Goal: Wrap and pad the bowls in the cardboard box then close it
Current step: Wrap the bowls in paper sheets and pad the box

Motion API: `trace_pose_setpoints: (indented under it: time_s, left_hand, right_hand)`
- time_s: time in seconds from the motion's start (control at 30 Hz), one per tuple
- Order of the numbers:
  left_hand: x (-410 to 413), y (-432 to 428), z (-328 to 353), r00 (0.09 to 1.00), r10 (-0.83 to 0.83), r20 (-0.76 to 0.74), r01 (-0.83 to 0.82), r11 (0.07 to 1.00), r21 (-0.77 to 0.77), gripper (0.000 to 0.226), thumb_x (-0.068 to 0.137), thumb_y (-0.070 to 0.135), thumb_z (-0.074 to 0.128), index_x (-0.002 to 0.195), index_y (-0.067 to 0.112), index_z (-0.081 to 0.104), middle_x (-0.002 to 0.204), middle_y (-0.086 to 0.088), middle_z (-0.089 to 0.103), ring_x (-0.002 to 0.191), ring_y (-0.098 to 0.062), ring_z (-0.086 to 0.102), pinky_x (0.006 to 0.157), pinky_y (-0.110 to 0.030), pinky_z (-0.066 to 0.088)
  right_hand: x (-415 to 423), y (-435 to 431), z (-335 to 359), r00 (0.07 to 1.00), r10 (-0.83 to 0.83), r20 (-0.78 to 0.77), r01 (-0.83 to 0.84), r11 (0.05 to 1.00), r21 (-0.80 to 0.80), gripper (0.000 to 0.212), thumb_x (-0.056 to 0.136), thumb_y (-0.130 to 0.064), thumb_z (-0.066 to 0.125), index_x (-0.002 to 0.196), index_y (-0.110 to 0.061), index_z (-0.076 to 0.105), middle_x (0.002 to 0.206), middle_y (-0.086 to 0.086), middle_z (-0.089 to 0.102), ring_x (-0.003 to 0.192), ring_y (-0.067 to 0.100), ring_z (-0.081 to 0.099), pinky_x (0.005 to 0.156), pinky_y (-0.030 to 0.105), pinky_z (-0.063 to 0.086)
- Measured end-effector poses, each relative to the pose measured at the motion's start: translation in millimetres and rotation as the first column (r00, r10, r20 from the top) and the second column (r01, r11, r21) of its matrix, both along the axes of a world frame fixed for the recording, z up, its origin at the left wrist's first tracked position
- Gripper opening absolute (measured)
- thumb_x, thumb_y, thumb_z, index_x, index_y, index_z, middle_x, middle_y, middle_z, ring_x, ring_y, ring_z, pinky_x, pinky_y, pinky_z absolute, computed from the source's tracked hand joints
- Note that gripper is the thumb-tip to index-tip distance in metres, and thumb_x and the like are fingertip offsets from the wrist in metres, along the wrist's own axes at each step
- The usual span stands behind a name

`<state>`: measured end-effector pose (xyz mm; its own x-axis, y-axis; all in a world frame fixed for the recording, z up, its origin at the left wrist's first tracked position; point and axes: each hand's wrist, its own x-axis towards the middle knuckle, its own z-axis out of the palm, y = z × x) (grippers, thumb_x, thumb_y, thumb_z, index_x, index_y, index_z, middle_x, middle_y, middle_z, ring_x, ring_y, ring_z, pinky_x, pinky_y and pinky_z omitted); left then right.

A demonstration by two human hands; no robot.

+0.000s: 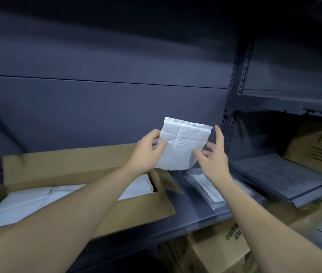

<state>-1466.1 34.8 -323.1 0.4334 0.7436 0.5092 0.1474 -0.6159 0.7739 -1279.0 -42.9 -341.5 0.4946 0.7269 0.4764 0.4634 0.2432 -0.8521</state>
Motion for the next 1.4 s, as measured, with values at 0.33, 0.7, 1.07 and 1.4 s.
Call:
trace_pose_setpoints:
  time_s: [0.33,0.7,1.07,1.4]
  left_hand:
    - [-110,7,-16,0.970,0.210,0.124,-0.212,0.977,0.002,0.065,0.090,0.007,0.062,0.140,0.043,0.041,0.083,0.006,0.059,0.061,-0.010,0.052,0.065,-0.023,0.050]
    - [-161,27,-50,0.968,0.252,0.001,-0.245,0.941,-0.232,0.039,0.087,0.005,0.065,0.114,0.032,0.066,0.092,0.003,0.056,0.071,-0.009,0.048,0.060,-0.017,0.045]
    - [-136,42,-72,0.952,0.236,-0.196,-0.293,0.886,-0.359,0.041,0.086,0.006,0.063,0.121,0.027,0.064,0.095,0.001,0.051,0.075,-0.012,0.056,0.063,-0.017,0.049]
    - [-103,44,-72,0.969,0.188,-0.158,-0.243,0.826,-0.508,0.041,0.084,0.005,0.067,0.124,0.015,0.063,0.109,-0.008,0.057,0.085,-0.020,0.065,0.078,-0.029,0.058]
  right_hand:
    - [-99,38,-5,0.986,0.110,0.126,-0.109,0.994,-0.013,0.080,0.091,-0.016,0.063,0.149,-0.047,0.017,0.085,-0.008,0.062,0.067,0.001,0.057,0.063,0.008,0.044]
    - [-136,63,-31,0.970,0.201,0.134,-0.180,0.972,-0.149,0.066,0.089,-0.018,0.062,0.137,-0.052,0.034,0.094,-0.003,0.062,0.078,0.016,0.061,0.063,0.017,0.048]
    - [-102,60,-53,0.992,0.116,0.051,-0.102,0.968,-0.228,0.036,0.100,-0.022,0.046,0.136,-0.025,0.049,0.091,-0.001,0.068,0.087,0.008,0.061,0.072,0.011,0.041]
    - [-94,55,-54,0.987,0.154,0.038,-0.139,0.956,-0.258,0.037,0.102,-0.024,0.043,0.138,-0.027,0.047,0.098,-0.014,0.063,0.091,-0.009,0.053,0.072,0.005,0.035]
